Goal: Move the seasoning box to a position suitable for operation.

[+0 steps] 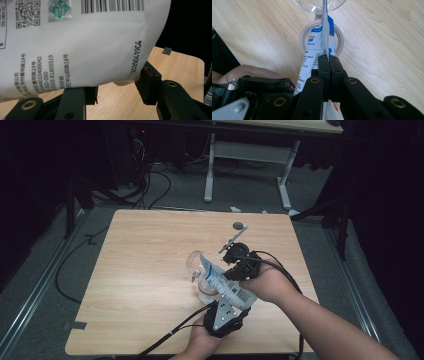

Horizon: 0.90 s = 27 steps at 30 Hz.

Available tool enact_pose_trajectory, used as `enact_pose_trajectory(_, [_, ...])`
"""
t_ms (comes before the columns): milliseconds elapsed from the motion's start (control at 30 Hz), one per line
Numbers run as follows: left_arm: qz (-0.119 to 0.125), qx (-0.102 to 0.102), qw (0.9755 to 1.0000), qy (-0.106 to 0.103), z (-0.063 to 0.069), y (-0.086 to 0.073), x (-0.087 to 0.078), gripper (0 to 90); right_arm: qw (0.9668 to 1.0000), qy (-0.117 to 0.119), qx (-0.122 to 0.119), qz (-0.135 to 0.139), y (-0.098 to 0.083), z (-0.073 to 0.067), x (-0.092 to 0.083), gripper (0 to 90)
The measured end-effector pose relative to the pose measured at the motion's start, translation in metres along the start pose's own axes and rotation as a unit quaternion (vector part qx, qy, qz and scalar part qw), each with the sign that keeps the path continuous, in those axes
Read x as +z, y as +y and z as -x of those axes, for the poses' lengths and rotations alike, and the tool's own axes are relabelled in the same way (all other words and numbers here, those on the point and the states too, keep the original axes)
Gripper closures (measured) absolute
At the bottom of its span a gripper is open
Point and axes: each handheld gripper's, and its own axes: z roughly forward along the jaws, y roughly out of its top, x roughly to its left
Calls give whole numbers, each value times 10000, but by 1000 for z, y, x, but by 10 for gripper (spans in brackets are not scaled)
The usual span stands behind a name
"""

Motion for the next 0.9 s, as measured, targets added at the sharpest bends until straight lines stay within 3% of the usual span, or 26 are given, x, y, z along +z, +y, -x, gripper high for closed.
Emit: enact_pose_trajectory(900, [41,-30,10000,12,-1,5,1,571,10000,-76,-55,33,3,0,-4,897])
